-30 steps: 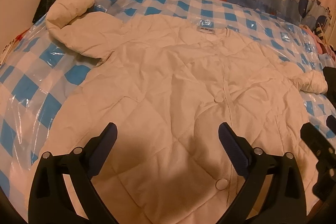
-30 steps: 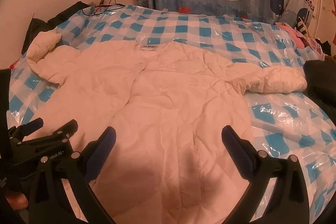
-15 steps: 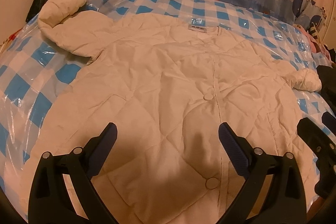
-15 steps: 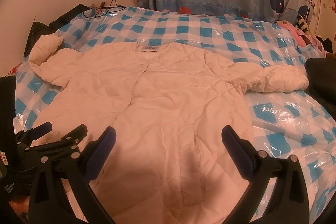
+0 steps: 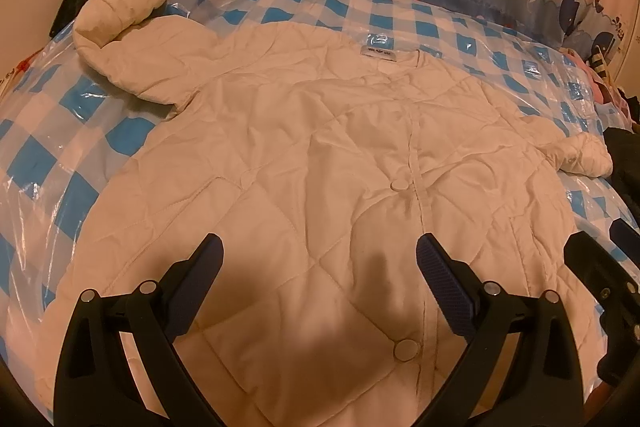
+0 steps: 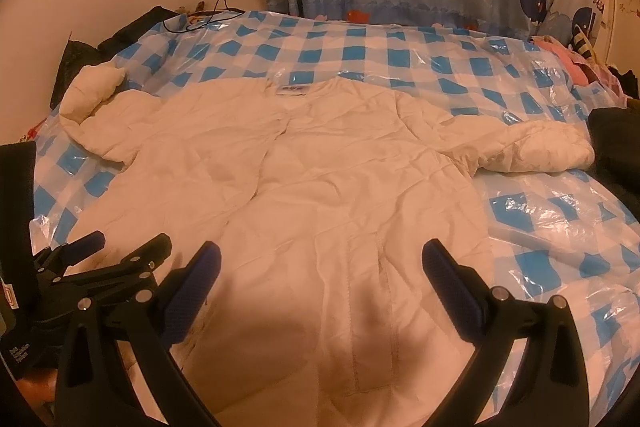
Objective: Fold large clothes
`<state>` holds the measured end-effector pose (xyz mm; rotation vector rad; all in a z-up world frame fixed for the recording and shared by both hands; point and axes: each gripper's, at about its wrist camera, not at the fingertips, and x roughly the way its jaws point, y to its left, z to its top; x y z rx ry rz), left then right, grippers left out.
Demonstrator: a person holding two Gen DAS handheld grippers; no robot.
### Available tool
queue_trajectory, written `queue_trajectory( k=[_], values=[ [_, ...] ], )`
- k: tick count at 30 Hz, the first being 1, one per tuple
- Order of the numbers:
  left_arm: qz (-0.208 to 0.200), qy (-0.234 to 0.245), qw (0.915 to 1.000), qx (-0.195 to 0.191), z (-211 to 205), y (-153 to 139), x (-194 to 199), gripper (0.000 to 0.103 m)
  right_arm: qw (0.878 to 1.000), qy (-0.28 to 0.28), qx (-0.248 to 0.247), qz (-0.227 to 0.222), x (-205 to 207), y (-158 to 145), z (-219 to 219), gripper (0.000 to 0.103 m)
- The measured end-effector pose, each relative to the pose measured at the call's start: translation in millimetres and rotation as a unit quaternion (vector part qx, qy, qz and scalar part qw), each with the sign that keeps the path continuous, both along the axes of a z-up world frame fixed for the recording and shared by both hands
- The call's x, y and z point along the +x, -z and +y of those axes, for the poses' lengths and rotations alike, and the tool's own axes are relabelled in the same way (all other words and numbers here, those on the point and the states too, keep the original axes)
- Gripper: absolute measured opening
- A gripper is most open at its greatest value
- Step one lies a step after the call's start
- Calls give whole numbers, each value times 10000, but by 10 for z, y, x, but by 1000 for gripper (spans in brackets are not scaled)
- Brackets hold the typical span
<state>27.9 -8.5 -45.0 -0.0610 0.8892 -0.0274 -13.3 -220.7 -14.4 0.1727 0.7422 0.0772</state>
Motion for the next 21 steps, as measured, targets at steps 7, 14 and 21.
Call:
queue_trajectory(
  k=[7,14,21],
  values=[
    [3,-13,10000,3,-2,1,0,93,10000,-12,35,10,2,5,8,97],
    [-2,-12,10000,4,-8,-2,0,93,10000,-7,25,8,0,6,8,97],
    [4,-13,10000,30,-27,23,-17,93,10000,-7,30,22,5,6,5,97]
  ],
)
